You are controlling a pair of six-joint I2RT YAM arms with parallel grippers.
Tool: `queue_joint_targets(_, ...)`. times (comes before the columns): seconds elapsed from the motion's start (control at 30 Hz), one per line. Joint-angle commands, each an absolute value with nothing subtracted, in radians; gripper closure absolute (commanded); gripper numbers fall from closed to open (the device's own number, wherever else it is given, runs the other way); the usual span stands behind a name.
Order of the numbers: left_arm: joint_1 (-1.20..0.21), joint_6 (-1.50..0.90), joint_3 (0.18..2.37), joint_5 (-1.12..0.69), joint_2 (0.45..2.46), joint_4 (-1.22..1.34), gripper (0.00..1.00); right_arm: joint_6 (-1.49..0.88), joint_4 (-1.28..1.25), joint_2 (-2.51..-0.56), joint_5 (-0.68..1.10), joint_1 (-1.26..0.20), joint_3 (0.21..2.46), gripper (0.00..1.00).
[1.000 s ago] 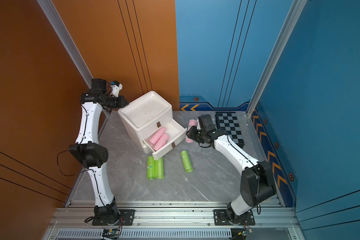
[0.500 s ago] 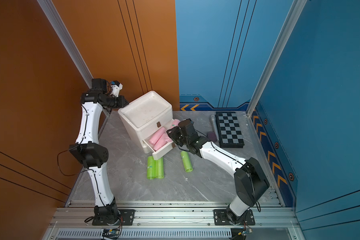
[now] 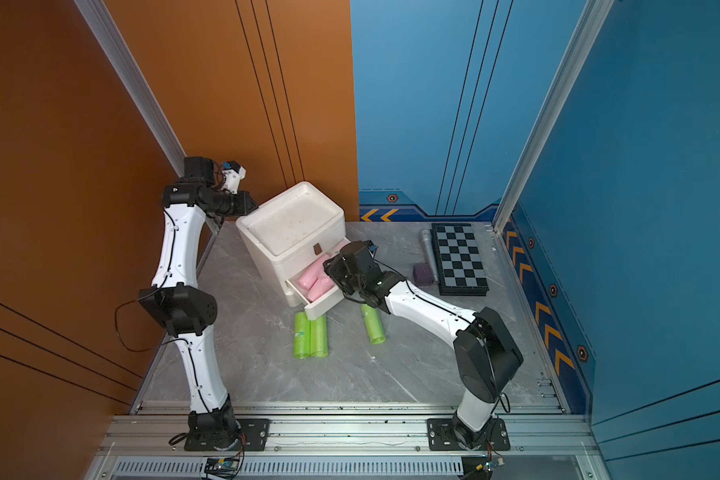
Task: Sort the rolls of trash bags by color and place them into the drawer
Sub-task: Place the roll of trash bags in the drawer.
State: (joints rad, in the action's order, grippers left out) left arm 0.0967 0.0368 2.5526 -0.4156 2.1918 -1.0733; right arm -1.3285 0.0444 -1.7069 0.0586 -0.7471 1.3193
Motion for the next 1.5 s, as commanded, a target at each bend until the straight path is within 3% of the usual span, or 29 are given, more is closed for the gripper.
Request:
queue_joint_targets(0.0, 0.054, 0.047, 2.529, -0.475, 2.201, -1.190, 0.85, -1.338, 0.093, -1.708, 0.008, -0.747, 1.352, 0.48)
queue_joint_targets(0.53, 0.052, 0.046, 2.527, -0.476, 2.209, -1.189, 0.85, -1.327, 0.147, -1.731, 0.038, -0.750, 1.394, 0.41)
queue_joint_targets(0.9, 0.052, 0.047, 2.522, -0.475, 2.205, -1.189, 0.85, -1.242, 0.153, -1.764, 0.079, -0.741, 1.472, 0.51)
queue_joint_targets(1.47, 0.057, 0.046, 2.513, -0.472, 2.198, -1.189, 0.85, -1.203, 0.190, -1.873, 0.155, -0.735, 1.521, 0.52)
